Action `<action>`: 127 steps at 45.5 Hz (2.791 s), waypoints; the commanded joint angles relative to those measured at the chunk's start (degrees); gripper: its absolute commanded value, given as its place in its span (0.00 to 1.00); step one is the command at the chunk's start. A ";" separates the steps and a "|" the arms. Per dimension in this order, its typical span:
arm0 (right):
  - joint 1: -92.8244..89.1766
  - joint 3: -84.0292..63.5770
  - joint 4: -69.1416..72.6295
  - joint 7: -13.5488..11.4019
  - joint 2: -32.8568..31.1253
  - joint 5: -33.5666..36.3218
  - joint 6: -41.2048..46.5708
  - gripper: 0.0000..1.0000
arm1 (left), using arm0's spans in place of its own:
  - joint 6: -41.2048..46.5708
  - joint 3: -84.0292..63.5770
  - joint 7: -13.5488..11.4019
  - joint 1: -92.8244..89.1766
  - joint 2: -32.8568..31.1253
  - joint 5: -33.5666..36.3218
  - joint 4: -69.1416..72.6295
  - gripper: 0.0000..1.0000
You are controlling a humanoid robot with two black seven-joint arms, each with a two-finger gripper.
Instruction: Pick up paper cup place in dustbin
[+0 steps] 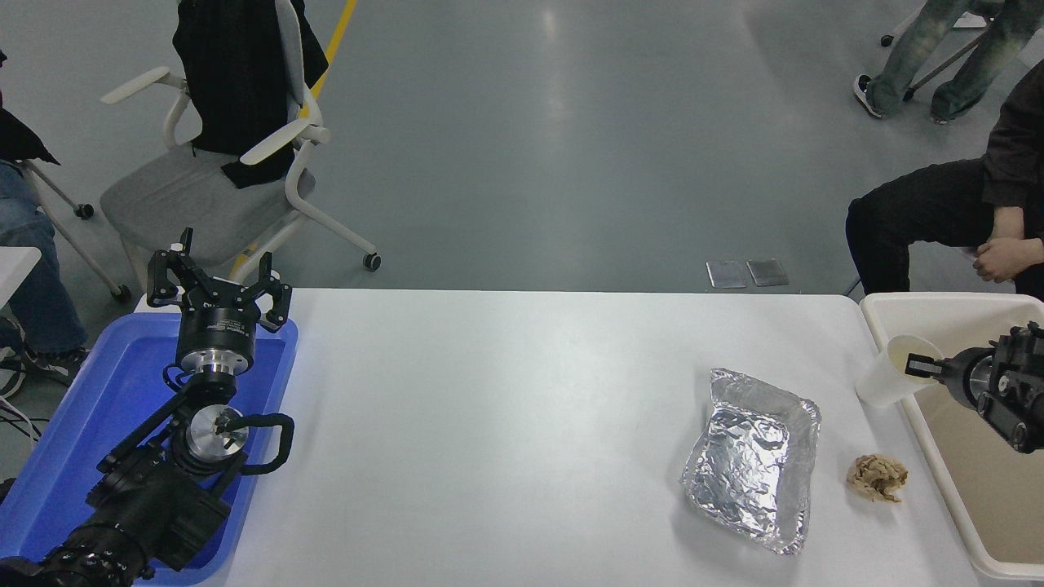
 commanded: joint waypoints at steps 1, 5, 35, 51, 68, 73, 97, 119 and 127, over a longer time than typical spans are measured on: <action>0.39 0.87 0.54 -0.10 -0.01 0.09 0.31 0.00 | 0.00 0.00 0.02 0.00 0.00 -0.01 0.01 0.99; 1.18 0.87 0.72 -0.01 -0.01 0.17 0.39 0.00 | 0.00 0.00 0.02 0.00 0.00 -0.01 0.01 0.99; 31.49 -10.28 23.56 -0.10 -16.44 -1.58 11.82 0.00 | 0.00 0.00 0.02 0.00 0.00 -0.01 0.01 0.99; 67.18 -34.63 40.27 -0.10 -18.91 -1.50 19.55 0.00 | 0.00 0.00 0.02 0.00 0.00 -0.01 -0.08 0.99; 71.67 -38.50 40.45 -0.19 -18.29 -1.58 21.14 0.00 | 0.00 0.00 0.02 0.00 0.00 -0.01 -0.08 0.99; 71.06 -38.86 39.92 -0.19 -18.73 -1.67 20.96 0.00 | 0.00 0.00 0.02 0.00 0.00 -0.01 -0.08 0.99; 36.89 -28.50 13.56 1.83 -25.85 -1.76 16.83 0.00 | 0.00 0.00 0.02 0.00 0.00 -0.01 -0.08 0.99; -3.38 0.69 -2.44 1.39 -13.38 3.15 3.48 0.00 | 0.00 0.00 0.02 0.00 0.00 -0.01 0.01 0.99; -8.66 1.04 -5.43 1.39 -7.75 10.01 1.54 0.00 | 0.00 0.00 0.02 0.00 0.00 -0.01 0.01 0.99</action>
